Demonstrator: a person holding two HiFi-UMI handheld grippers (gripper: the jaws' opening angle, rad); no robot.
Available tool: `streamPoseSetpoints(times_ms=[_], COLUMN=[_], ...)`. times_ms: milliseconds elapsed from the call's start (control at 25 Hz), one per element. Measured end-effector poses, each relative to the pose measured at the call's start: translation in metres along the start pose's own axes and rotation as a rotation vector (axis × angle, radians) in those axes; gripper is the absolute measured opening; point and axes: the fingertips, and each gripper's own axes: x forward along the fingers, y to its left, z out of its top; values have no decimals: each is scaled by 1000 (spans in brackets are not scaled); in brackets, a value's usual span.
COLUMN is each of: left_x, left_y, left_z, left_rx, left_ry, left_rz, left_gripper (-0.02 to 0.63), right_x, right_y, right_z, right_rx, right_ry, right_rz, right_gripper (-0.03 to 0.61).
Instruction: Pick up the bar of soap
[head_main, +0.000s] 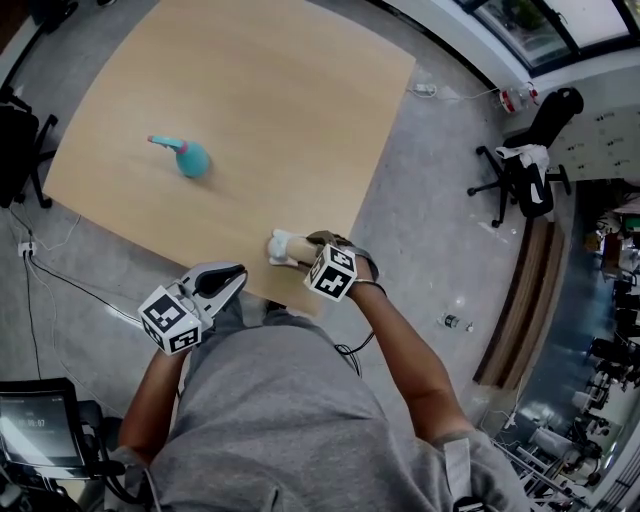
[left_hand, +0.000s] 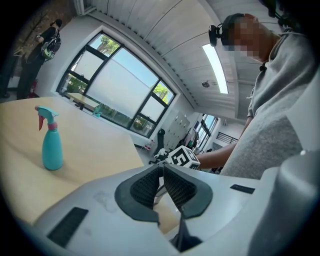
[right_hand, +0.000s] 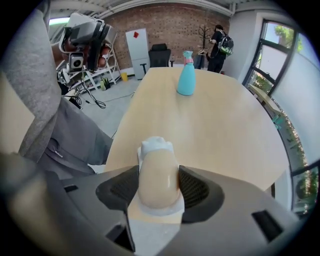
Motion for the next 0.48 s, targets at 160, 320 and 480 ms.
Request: streamPoseSetpoints(times_ms=[160, 320, 480], left_x=[2, 7, 4], left_y=[0, -2, -1], left_z=[3, 7, 3], left_rx=[5, 6, 1], left_ry=[-1, -8, -7], left_rz=[-2, -8, -6], left_gripper=[8, 8, 8], right_x=[-15, -25, -18], right_y=[-8, -15, -8], right_z=[11, 19, 10], right_rx=[23, 32, 27], right_ry=[-44, -69, -1], right_rz=[-15, -26, 21], right_gripper=[250, 250, 250])
